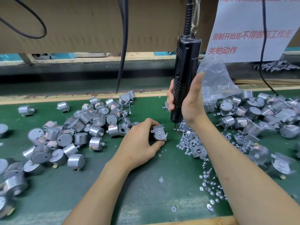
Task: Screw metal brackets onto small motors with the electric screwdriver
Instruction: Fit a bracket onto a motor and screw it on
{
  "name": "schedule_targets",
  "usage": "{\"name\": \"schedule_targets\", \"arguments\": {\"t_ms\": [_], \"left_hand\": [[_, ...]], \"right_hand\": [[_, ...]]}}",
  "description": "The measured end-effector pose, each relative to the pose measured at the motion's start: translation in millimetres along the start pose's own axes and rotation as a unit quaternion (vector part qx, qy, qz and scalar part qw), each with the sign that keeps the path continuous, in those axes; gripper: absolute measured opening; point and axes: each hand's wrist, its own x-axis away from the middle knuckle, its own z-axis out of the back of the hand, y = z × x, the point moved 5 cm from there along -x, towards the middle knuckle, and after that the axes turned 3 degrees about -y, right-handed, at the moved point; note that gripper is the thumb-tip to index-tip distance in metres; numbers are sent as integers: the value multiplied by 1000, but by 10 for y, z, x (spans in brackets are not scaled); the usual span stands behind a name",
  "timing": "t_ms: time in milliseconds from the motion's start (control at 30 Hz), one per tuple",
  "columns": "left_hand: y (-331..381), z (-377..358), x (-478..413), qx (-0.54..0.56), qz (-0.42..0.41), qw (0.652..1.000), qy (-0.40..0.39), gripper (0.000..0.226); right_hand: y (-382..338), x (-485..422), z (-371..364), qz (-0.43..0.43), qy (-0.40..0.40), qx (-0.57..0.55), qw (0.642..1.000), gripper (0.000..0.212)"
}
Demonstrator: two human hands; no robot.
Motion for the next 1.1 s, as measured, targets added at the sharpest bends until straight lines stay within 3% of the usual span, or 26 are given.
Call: {"name": "schedule_targets", "arguments": {"t_ms": [467,1100], "left_hand": [[-4,24,-14,19,18,1000,-6,39],[-5,53,-19,28,34,999,0,39]], "right_hand": [[-314,-3,-244,79,-20,-13,997,85],[-267,-3,-433,75,-21,-29,997,83]]}}
